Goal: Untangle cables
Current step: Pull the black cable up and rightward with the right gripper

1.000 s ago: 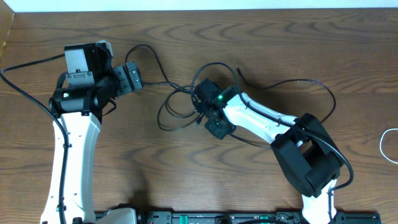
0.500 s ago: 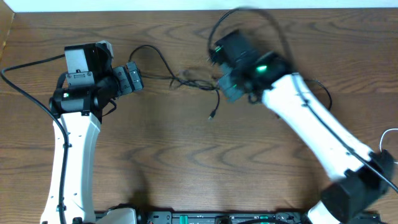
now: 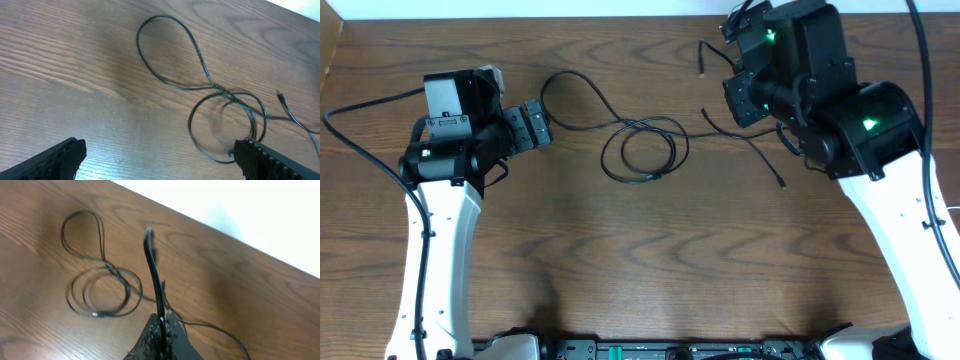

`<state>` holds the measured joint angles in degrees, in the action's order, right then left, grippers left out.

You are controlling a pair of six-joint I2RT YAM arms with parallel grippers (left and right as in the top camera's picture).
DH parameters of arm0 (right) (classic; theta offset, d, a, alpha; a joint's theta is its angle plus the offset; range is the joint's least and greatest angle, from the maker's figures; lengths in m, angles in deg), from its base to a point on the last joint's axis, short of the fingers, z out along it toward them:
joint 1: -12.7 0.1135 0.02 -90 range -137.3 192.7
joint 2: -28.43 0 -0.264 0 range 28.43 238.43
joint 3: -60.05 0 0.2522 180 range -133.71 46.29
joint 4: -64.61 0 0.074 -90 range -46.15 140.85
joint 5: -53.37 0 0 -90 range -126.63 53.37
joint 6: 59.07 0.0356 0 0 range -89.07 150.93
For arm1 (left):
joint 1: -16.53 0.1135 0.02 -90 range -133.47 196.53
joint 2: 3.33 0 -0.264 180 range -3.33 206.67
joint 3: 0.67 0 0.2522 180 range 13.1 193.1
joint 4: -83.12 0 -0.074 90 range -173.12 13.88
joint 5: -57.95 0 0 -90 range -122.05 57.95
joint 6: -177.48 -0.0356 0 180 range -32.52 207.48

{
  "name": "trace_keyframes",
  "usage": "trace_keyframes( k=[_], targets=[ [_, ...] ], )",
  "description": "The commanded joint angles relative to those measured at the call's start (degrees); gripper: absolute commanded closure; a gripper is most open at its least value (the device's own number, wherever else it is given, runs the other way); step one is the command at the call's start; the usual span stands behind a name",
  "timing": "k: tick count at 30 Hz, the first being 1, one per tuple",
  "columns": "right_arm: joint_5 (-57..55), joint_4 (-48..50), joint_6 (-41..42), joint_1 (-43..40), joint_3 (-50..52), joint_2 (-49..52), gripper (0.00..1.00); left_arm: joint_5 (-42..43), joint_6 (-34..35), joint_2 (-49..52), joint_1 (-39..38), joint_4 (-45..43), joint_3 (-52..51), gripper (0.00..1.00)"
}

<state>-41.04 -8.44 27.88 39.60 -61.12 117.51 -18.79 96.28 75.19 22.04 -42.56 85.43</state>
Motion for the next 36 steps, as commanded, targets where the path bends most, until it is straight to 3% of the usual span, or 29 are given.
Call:
trace_keyframes(
  k=[1,6,21,36],
  targets=[
    [-0.15,-0.2,1.46,-0.26,-0.57,0.87,0.99,1.36,-0.33,-1.18,0.2,0.17,-0.24,0.0],
    [-7.93,-3.34,3.63,-1.07,-0.57,2.08,0.99,1.33,-0.33,-1.18,0.2,0.59,-0.24,0.01],
    [-12.2,-12.13,13.03,-6.1,-0.35,12.07,0.99,1.33,-0.33,-1.18,0.2,0.61,-0.24,0.01],
    [-12.85,-6.38,17.51,-7.26,-0.35,29.16,0.99,1.25,-1.66,-1.18,0.2,1.42,-0.24,0.01]
  ],
)
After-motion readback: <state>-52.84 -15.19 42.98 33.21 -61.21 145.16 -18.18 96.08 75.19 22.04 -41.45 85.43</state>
